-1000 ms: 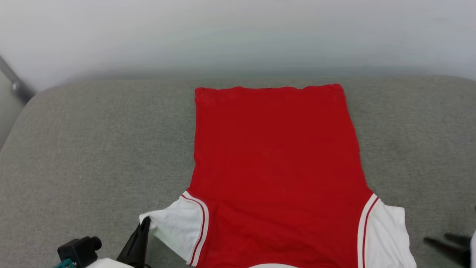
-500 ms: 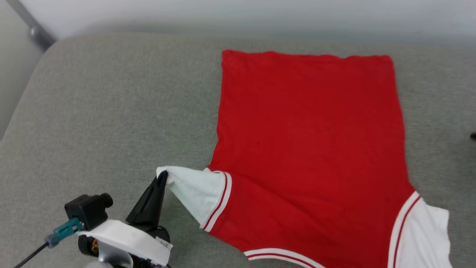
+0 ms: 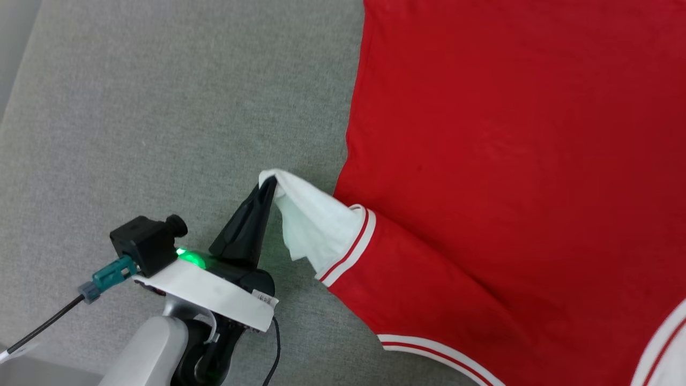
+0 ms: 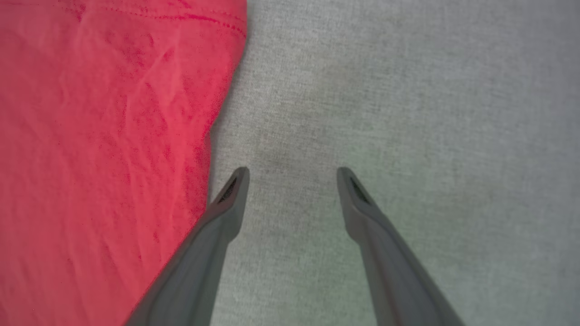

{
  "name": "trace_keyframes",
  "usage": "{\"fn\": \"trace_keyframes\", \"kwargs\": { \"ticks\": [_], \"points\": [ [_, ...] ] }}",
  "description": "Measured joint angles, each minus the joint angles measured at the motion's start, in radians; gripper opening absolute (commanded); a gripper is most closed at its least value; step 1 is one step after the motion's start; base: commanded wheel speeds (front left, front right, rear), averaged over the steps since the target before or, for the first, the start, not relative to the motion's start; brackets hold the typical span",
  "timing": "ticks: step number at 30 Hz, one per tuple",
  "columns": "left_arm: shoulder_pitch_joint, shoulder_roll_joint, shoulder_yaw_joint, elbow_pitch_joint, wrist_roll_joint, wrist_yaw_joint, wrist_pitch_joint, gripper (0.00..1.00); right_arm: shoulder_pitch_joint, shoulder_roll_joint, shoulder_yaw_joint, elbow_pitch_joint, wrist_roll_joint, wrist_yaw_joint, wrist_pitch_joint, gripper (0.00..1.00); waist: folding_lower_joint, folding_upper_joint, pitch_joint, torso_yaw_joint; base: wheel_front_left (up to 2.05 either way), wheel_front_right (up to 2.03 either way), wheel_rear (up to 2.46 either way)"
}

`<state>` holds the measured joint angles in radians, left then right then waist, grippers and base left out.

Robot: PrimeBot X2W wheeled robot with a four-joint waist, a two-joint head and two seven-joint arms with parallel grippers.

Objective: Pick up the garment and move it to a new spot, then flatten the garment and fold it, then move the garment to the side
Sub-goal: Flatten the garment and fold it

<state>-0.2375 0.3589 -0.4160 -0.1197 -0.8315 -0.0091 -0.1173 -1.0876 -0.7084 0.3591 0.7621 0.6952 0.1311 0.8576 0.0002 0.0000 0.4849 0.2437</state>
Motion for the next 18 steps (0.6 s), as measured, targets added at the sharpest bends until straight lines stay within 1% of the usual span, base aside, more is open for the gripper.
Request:
{"fn": "trace_keyframes", "kwargs": {
  "ticks": [4,9,15,16,17,18],
  "points": [
    [-0.038,-0.021,0.000,0.011,-0.002,-0.017,-0.019,0.00,-0.075,0.024,-0.003,0.030,-0.063,0.000,0.006,1.00,0.0000,0.0000,0.069,0.024,0.00,0.00,0.00],
    [-0.060,-0.025,-0.003,0.033,0.003,-0.033,-0.038,0.00,-0.147,0.027,0.005,0.033,-0.121,0.000,0.005,1.00,-0.0001,0.0000,0.133,0.052,0.00,0.00,0.00],
    [-0.064,-0.029,-0.011,0.050,0.008,-0.035,-0.044,0.00,-0.180,0.023,0.027,0.031,-0.132,-0.006,0.011,1.00,-0.0003,0.0000,0.161,0.078,0.00,0.00,0.00],
    [-0.064,-0.029,-0.011,0.051,0.008,-0.035,-0.044,0.00,-0.180,0.023,0.032,0.028,-0.129,-0.008,0.016,0.86,-0.0003,0.0000,0.163,0.078,0.00,0.00,0.00],
    [-0.064,-0.028,-0.010,0.051,0.008,-0.035,-0.045,0.00,-0.181,0.023,0.040,0.023,-0.122,-0.008,0.023,0.58,-0.0003,0.0000,0.165,0.077,0.00,0.00,0.00],
    [-0.064,-0.028,-0.009,0.053,0.008,-0.035,-0.045,0.00,-0.181,0.021,0.058,0.008,-0.120,-0.009,0.028,0.33,-0.0004,0.0000,0.165,0.076,0.00,0.00,0.00]
  ]
}}
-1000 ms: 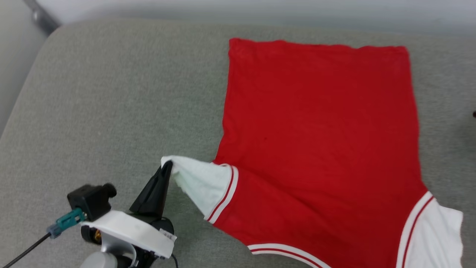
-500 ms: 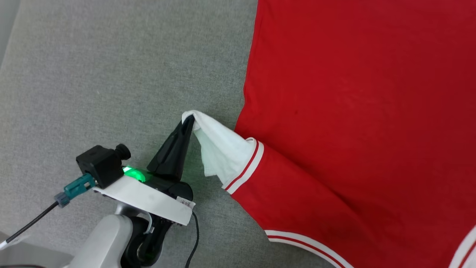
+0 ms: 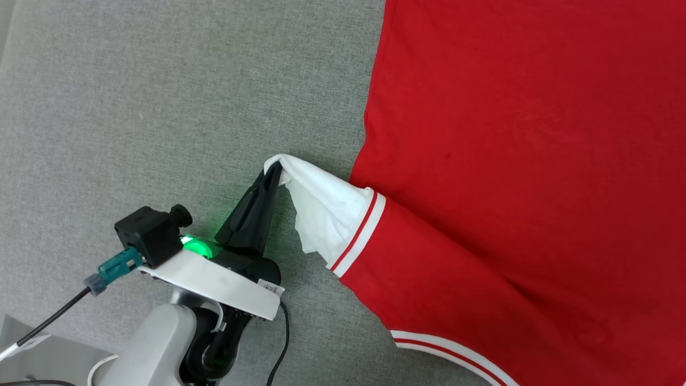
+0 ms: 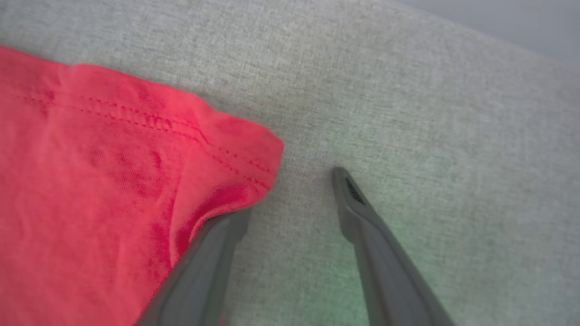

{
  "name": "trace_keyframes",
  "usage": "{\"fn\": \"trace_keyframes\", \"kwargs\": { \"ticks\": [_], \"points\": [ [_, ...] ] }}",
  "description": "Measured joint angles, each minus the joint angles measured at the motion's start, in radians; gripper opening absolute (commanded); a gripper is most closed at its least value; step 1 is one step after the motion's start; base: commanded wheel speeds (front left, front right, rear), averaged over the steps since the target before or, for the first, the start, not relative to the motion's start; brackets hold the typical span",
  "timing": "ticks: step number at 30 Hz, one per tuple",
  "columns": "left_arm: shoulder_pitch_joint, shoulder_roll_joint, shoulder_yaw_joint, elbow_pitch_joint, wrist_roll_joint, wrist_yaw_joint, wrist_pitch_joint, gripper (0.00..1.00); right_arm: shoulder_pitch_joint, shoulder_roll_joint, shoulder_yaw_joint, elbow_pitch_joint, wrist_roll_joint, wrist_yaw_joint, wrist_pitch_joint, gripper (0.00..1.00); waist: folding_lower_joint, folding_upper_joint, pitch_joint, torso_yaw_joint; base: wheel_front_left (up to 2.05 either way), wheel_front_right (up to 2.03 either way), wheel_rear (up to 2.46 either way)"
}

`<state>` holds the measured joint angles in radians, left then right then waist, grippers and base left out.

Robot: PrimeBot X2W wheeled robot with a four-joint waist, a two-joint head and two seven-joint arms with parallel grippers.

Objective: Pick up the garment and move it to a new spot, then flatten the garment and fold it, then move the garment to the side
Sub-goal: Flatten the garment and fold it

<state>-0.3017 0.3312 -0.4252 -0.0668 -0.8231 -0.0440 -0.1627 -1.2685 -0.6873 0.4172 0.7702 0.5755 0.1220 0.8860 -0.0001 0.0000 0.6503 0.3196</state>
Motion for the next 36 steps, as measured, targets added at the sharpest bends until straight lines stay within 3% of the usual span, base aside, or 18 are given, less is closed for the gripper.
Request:
{"fn": "trace_keyframes", "kwargs": {
  "ticks": [1,13,26,27,28,29,36],
  "points": [
    [0.000,0.000,0.000,0.002,0.000,0.000,0.000,0.00,0.000,-0.002,0.009,-0.006,0.006,0.000,0.002,0.00,0.0000,0.0000,0.000,-0.001,0.00,0.00,0.00],
    [-0.011,0.030,-0.007,0.037,0.028,0.009,0.000,0.00,0.057,0.006,0.087,-0.004,0.057,0.007,-0.034,0.00,0.0001,0.0000,-0.060,-0.031,0.00,0.00,0.00],
    [0.096,0.072,0.016,0.038,-0.009,0.037,0.011,0.00,0.293,0.002,0.135,-0.012,0.198,0.009,-0.070,0.00,0.0001,0.0000,-0.240,-0.113,0.00,0.00,0.00],
    [0.103,0.073,0.015,0.035,-0.010,0.039,0.015,0.00,0.307,0.002,0.136,-0.019,0.201,0.009,-0.086,0.17,0.0001,0.0000,-0.255,-0.120,0.00,0.00,0.00],
    [0.109,0.074,0.016,0.031,-0.012,0.039,0.016,0.00,0.313,0.004,0.133,-0.018,0.207,0.009,-0.091,0.75,0.0001,0.0000,-0.267,-0.127,0.00,0.00,0.00],
    [0.112,0.074,0.016,0.029,-0.014,0.040,0.016,0.00,0.314,0.005,0.130,-0.014,0.209,0.009,-0.091,1.00,0.0001,0.0000,-0.279,-0.133,0.00,0.00,0.00],
    [0.114,0.074,0.012,-0.002,-0.019,0.044,0.019,0.00,0.221,0.006,0.096,-0.003,0.184,0.009,-0.128,1.00,0.0001,0.0000,-0.273,-0.149,0.00,0.00,0.00]
  ]
}}
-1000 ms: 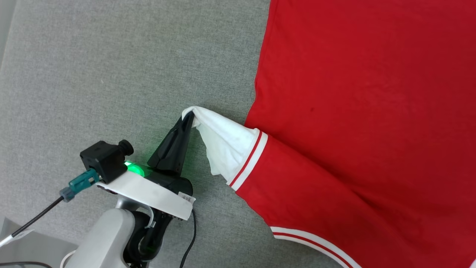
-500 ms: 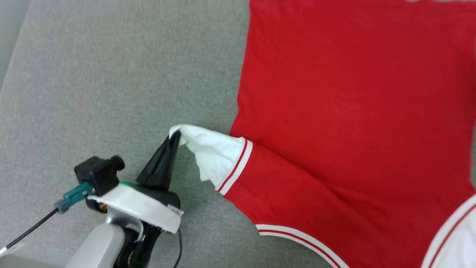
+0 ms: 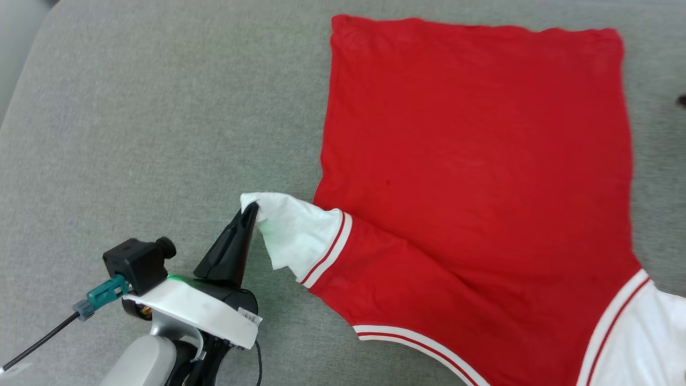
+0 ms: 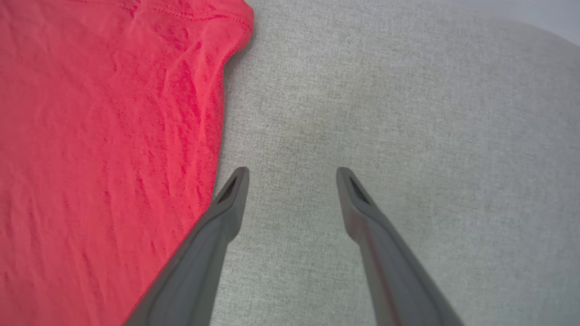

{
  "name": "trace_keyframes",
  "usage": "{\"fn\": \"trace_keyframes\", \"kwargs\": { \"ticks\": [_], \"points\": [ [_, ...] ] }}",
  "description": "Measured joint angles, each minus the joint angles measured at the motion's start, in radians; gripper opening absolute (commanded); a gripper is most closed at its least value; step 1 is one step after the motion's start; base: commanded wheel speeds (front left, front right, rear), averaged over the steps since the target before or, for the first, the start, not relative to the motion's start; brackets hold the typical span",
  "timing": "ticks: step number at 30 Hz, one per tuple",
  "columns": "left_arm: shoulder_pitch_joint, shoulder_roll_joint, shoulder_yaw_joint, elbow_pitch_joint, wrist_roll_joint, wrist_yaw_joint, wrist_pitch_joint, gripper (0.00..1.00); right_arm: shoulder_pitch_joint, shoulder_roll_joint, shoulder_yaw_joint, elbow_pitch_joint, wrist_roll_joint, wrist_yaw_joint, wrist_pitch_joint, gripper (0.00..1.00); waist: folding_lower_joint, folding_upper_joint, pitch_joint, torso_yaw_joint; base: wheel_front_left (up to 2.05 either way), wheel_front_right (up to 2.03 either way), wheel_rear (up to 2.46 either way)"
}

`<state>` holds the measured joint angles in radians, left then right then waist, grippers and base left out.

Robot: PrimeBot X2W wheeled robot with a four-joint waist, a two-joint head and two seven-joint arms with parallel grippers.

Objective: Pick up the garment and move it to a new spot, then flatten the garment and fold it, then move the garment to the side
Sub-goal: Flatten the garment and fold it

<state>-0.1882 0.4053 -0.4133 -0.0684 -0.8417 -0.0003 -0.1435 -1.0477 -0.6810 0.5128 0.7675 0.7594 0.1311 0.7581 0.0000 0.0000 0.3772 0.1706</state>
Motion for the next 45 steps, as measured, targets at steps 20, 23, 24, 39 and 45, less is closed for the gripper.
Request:
{"fn": "trace_keyframes", "kwargs": {
  "ticks": [20,23,24,39,45],
  "points": [
    [-0.090,-0.047,-0.052,0.034,0.019,-0.035,-0.009,0.00,-0.222,0.054,-0.029,0.189,-0.134,0.000,-0.106,1.00,0.0001,0.0000,0.177,0.133,0.00,0.00,0.00],
    [-0.100,-0.053,-0.056,0.041,0.019,-0.037,-0.011,0.00,-0.240,0.051,-0.011,0.193,-0.146,0.000,-0.120,1.00,0.0001,0.0000,0.188,0.144,0.00,0.00,0.00],
    [-0.103,-0.053,-0.057,0.043,0.019,-0.039,-0.011,0.00,-0.245,0.050,-0.004,0.194,-0.148,0.000,-0.119,1.00,0.0001,0.0000,0.191,0.147,0.00,0.00,0.00],
    [-0.116,-0.052,-0.054,0.062,0.017,-0.044,-0.021,0.00,-0.268,0.054,0.087,0.155,-0.087,0.001,-0.076,0.00,0.0000,0.0000,0.218,0.128,0.00,0.00,0.00],
    [-0.120,-0.043,-0.050,0.066,0.016,-0.043,-0.023,0.00,-0.265,0.040,0.118,0.156,-0.070,0.001,-0.090,0.00,0.0000,0.0000,0.203,0.106,0.00,0.00,0.00]
  ]
}}
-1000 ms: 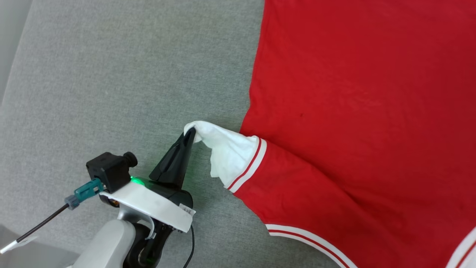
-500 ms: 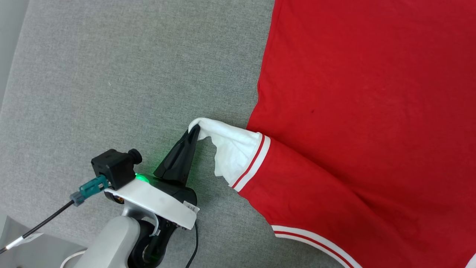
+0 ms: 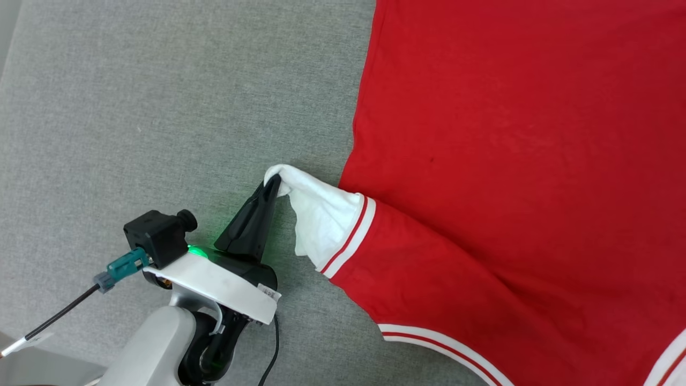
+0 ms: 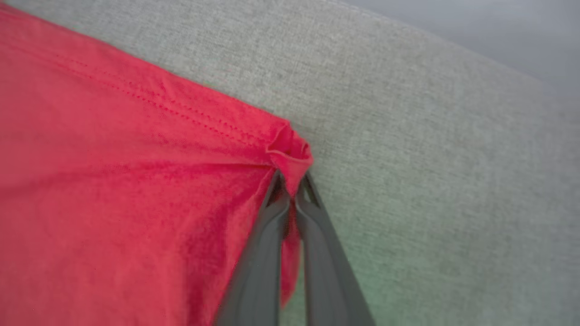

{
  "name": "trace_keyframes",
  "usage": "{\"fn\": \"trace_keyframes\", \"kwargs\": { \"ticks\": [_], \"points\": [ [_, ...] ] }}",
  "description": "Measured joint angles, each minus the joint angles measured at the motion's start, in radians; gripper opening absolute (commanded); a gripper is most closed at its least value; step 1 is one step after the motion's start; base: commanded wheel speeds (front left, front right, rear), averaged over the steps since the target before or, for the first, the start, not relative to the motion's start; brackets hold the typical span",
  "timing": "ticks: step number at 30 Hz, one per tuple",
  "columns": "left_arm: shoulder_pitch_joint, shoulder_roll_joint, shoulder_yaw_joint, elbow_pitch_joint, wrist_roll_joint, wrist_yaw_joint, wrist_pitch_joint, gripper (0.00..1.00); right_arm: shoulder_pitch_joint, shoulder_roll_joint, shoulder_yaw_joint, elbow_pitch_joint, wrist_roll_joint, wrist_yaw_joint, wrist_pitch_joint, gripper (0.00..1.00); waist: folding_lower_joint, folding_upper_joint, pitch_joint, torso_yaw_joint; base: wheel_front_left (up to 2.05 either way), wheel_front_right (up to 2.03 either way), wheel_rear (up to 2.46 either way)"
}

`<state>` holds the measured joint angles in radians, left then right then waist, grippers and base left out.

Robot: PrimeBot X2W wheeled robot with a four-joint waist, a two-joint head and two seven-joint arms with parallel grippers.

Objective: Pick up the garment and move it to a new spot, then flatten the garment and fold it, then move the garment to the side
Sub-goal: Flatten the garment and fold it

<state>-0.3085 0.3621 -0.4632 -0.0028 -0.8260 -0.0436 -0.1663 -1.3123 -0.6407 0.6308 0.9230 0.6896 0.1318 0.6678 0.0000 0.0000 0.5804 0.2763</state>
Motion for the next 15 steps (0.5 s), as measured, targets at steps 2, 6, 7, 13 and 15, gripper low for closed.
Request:
{"fn": "trace_keyframes", "kwargs": {
  "ticks": [2,6,7,13,15],
  "points": [
    [0.000,0.001,0.002,0.001,-0.004,0.001,-0.001,0.00,0.001,-0.005,0.004,0.006,0.009,0.000,0.000,0.00,0.0000,0.0000,-0.006,-0.008,0.00,0.00,0.00],
    [0.005,0.007,0.010,-0.003,-0.006,0.009,-0.004,0.00,0.010,-0.020,0.023,0.004,0.022,0.000,0.007,0.00,0.0000,0.0000,-0.021,-0.025,0.00,0.00,0.00],
    [0.010,0.009,0.011,-0.005,-0.006,0.010,-0.005,0.00,0.015,-0.024,0.026,-0.002,0.029,0.000,0.006,0.00,0.0000,0.0000,-0.026,-0.028,0.00,0.00,0.00],
    [0.049,0.022,0.018,-0.019,-0.013,0.026,-0.010,0.00,0.094,-0.063,0.057,-0.057,0.081,0.000,0.025,0.00,0.0001,0.0000,-0.065,-0.054,0.00,0.00,0.00],
    [0.062,0.029,0.018,-0.021,-0.013,0.028,-0.011,0.00,0.135,-0.084,0.064,-0.084,0.103,0.000,0.028,0.00,0.0000,0.0000,-0.085,-0.063,0.00,0.00,0.00]
  ]
}}
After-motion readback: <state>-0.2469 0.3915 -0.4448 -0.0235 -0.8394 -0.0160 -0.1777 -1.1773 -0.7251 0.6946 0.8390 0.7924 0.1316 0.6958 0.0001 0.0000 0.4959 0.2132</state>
